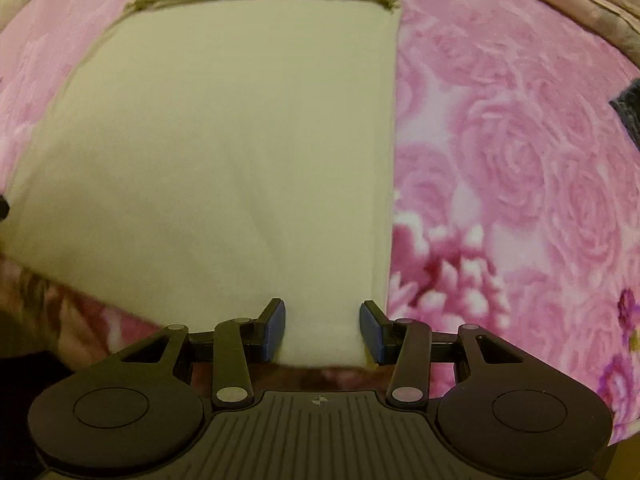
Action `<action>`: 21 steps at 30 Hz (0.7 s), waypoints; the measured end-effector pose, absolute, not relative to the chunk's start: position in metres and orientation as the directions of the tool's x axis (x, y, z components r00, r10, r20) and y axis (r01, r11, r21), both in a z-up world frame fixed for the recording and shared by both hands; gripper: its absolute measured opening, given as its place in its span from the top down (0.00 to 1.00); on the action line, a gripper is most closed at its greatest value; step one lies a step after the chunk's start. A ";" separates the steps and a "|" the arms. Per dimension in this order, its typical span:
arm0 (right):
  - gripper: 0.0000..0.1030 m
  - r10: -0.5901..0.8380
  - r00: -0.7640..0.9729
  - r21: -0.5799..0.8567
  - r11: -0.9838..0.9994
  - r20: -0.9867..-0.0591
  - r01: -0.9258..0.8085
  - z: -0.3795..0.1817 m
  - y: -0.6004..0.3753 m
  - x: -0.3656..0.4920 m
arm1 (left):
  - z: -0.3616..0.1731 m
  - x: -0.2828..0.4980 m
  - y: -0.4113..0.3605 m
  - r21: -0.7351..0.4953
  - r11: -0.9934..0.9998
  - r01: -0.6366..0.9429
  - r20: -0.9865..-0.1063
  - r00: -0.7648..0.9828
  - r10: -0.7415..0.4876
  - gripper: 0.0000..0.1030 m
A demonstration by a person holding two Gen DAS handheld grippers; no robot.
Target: Fold clothes
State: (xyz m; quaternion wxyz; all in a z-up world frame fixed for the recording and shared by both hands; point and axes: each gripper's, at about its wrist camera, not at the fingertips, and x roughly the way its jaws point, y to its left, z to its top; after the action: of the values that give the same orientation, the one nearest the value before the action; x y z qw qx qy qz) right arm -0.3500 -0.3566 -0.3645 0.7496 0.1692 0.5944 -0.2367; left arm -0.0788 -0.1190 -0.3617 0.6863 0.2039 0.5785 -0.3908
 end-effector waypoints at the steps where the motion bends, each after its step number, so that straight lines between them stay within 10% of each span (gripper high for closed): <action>1: 0.56 -0.139 0.166 -0.026 0.836 -0.976 0.548 -0.362 -0.357 -0.348 | -0.357 -0.086 -0.119 -0.156 0.647 0.747 -0.961 0.036 -0.274 0.89; 5: 0.52 -0.073 0.176 0.044 0.812 -0.982 0.582 -0.331 -0.359 -0.353 | -0.320 -0.128 -0.127 -0.130 0.706 0.696 -0.972 0.052 -0.230 0.82; 8: 0.09 -0.064 0.209 0.081 0.781 -0.976 0.620 -0.295 -0.355 -0.371 | -0.280 -0.160 -0.132 -0.118 0.718 0.686 -0.959 0.110 -0.263 0.74; 21: 0.09 -0.100 0.381 0.164 0.782 -0.919 0.601 -0.161 -0.337 -0.417 | -0.139 -0.234 -0.136 0.012 0.768 0.640 -0.903 0.336 -0.266 0.63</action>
State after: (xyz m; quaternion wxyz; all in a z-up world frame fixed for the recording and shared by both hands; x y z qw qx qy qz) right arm -0.4166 -0.3372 -0.1611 0.7938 0.2453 0.5109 -0.2206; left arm -0.2343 -0.1363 -0.1395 0.7957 0.1867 0.5009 -0.2850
